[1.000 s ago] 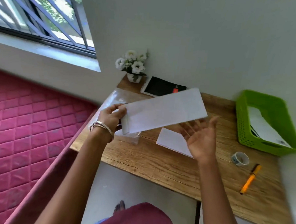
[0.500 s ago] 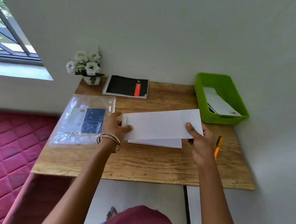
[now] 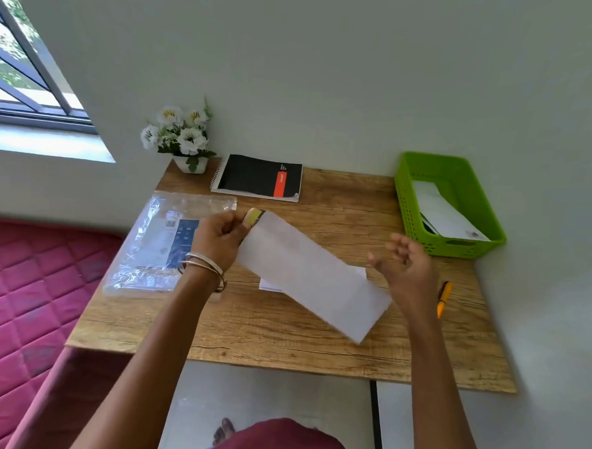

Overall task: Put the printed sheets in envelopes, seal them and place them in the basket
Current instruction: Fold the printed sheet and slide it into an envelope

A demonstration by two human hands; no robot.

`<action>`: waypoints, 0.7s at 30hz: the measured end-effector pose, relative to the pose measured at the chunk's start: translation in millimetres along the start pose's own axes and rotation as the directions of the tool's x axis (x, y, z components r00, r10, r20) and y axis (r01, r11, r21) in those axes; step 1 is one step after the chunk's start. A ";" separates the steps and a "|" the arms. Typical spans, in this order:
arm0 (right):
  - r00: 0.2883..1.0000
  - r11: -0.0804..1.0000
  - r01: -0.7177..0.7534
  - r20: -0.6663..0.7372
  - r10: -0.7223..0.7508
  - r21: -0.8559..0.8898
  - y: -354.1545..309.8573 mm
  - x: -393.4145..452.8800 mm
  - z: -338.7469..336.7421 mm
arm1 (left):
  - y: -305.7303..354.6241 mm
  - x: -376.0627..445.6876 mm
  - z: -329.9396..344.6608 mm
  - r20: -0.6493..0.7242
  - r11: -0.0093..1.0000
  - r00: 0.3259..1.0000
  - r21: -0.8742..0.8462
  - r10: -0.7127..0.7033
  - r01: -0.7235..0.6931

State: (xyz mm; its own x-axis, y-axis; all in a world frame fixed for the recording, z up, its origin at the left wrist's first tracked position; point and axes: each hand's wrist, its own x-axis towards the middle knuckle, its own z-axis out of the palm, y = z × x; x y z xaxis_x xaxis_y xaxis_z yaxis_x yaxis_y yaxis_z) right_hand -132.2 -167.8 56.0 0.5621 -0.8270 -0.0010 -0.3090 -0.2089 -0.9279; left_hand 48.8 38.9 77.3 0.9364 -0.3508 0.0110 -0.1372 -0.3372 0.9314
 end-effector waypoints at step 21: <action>0.940 0.841 -0.208 0.339 0.031 0.500 -75.8 -11.9 65.4 | 23.1 -30.7 57.5 0.231 0.891 0.959 0.383 0.165 -0.246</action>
State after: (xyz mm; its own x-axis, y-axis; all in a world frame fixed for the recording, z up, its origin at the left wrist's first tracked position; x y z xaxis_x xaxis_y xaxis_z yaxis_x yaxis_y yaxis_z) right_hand -65.3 -108.1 101.9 0.7790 -0.6073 -0.1564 0.0068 0.2576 -0.9662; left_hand -1.7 -8.3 77.6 0.8006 -0.5937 0.0807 -0.4760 -0.5485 0.6874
